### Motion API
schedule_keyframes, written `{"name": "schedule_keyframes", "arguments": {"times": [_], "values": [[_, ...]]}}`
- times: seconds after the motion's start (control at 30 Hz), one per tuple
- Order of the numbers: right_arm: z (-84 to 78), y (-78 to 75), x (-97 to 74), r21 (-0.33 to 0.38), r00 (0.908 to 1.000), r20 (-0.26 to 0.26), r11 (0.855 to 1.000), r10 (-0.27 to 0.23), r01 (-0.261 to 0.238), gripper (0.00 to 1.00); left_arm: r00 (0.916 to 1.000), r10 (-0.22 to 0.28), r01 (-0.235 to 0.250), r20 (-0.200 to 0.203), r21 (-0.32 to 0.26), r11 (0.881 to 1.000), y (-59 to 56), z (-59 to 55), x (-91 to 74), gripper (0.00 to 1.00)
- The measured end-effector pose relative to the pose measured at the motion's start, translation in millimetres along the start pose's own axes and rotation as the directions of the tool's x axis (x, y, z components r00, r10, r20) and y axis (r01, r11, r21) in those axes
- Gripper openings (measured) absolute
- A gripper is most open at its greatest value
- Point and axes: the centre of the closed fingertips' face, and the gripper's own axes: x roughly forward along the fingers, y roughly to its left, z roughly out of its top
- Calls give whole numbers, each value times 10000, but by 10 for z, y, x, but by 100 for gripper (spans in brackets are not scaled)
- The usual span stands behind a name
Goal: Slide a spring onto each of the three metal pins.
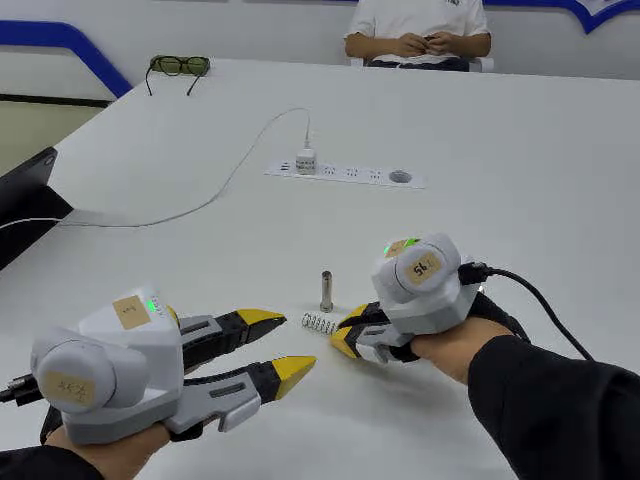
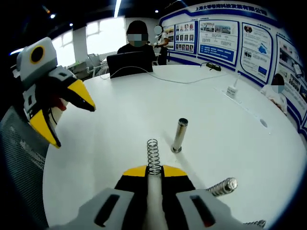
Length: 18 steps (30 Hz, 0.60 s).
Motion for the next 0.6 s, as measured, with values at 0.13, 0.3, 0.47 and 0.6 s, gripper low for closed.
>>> {"name": "schedule_keyframes", "arguments": {"times": [0.13, 0.3, 0.47, 0.6], "values": [[-15, 35, -95, 15, 10000, 2, 10000, 20, -20, 11, 9999, -108, 109, -54, 103, 9999, -20, -6, 24, 31], [-52, 74, -229, -154, 10000, -83, 9999, 15, -16, 11, 9996, -255, 257, -113, 233, 9994, -39, -9, 51, 31], [-72, 127, -356, -307, 9999, -112, 9995, 47, -50, 11, 9990, -412, 419, -197, 373, 9984, -76, -18, 89, 31], [-105, 197, -445, -471, 9997, -195, 9987, 163, -172, 11, 9980, -562, 576, -274, 535, 9969, -120, -21, 111, 31]]}}
